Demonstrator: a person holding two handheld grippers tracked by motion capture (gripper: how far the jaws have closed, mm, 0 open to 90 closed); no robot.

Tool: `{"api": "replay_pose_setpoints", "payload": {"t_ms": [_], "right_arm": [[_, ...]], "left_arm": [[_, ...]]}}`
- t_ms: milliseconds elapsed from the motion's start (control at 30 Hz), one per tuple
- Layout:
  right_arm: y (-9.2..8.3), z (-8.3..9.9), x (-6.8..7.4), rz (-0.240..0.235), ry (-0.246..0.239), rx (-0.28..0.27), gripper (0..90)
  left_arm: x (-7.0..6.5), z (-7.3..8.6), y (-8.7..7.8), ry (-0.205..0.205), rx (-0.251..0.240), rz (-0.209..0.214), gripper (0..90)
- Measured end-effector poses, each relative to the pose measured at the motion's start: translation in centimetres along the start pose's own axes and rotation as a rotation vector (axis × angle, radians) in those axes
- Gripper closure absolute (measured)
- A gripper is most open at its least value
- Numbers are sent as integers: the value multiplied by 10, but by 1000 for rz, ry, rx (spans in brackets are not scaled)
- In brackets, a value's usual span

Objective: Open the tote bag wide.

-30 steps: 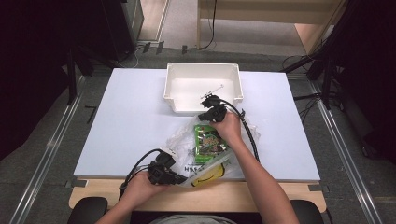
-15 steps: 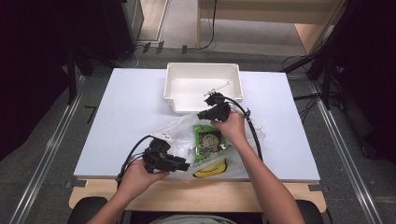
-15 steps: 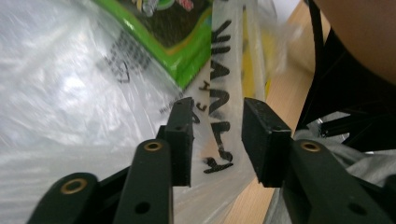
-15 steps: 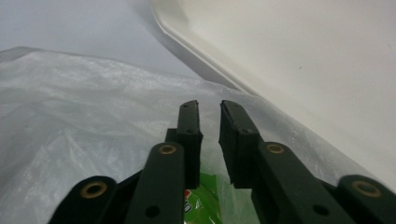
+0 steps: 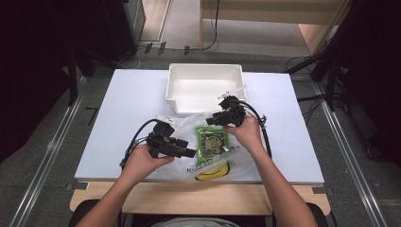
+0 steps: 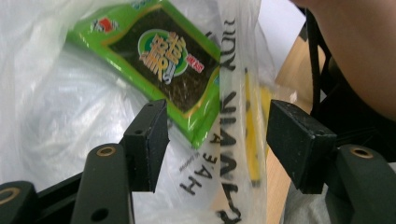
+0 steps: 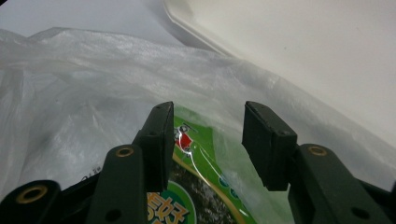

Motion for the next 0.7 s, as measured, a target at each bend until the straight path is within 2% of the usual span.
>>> {"api": "replay_pose_setpoints", "payload": {"t_ms": [133, 233, 400, 500, 700], "right_arm": [[-7, 6, -3, 0, 6, -1, 532], [-15, 8, -4, -4, 18, -10, 529], [-26, 10, -2, 4, 0, -39, 532], [-29, 14, -2, 7, 4, -41, 541], [-34, 25, -2, 12, 16, -26, 577]], "left_arm": [[6, -11, 0, 11, -9, -8, 359], [9, -18, 2, 8, 4, -13, 345], [15, -32, 3, 11, 8, -23, 347], [20, -39, 3, 10, 13, -40, 367], [28, -55, 6, 66, 12, -92, 481]]}}
Point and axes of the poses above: each handheld gripper's, and its own axes: y roughly forward along the jaws, z roughly out of its underside, x roughly to its left, the point moved 6 cm from there along y, roughly forward along the jaws, and after that the axes turned 2 degrees about y, right-handed, at the moved point
